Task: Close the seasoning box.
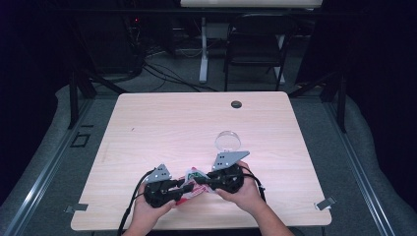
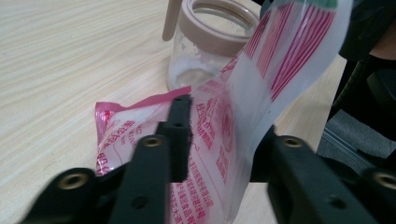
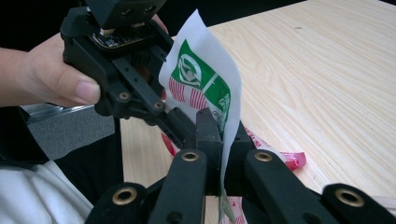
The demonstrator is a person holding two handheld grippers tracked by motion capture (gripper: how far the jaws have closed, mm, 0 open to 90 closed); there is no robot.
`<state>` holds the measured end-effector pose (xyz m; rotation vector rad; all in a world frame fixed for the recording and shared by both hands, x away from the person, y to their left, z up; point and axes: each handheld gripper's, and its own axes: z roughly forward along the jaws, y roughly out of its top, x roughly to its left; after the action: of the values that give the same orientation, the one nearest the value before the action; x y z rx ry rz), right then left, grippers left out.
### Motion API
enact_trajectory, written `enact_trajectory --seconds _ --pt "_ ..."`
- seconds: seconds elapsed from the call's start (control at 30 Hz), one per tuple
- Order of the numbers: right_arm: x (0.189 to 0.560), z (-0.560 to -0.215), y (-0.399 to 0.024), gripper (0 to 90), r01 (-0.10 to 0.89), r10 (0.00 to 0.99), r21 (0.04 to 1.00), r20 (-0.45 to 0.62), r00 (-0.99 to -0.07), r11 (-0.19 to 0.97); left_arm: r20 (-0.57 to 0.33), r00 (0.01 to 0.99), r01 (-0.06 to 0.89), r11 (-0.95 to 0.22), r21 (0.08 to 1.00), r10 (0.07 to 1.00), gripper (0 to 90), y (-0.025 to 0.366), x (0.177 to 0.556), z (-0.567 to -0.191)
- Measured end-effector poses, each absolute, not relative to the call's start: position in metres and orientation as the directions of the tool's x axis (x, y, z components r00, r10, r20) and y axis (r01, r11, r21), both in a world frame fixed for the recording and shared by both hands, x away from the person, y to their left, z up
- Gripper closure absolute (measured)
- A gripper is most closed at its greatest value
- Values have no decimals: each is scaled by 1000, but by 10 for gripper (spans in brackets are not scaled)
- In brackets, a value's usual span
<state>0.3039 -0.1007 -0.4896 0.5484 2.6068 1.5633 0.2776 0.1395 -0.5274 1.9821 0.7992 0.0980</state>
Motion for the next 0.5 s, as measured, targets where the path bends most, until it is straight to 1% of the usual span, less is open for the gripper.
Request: enact_trajectory --seconds 0.03,0.1,0.17,0.2,0.23,0.27,0.33,0.5 --pt "304 -490 -101 892 276 330 863 137 -934 422 -229 782 487 -338 806 580 637 140 276 -528" --pt "304 -490 -100 897 276 332 863 136 -933 423 -188 792 469 -381 797 581 648 141 272 -528" --pt "304 -490 -100 898 279 335 863 138 -932 422 -141 788 442 -391 808 599 628 143 269 -528" --pt "304 -490 -100 898 281 338 863 139 -931 420 -138 787 436 -384 814 601 605 143 267 -529" --pt "304 -490 -100 898 284 339 862 142 -930 419 -112 788 417 -391 821 605 591 144 266 -529" --pt "304 -490 -100 899 286 341 862 143 -929 419 -95 788 407 -397 823 609 549 144 265 -530" --pt "303 -490 -100 899 289 344 861 144 -928 418 -61 788 393 -424 816 613 511 143 264 -534" --pt "303 -490 -99 899 295 349 861 149 -925 415 -68 778 409 -421 810 624 474 140 267 -542"
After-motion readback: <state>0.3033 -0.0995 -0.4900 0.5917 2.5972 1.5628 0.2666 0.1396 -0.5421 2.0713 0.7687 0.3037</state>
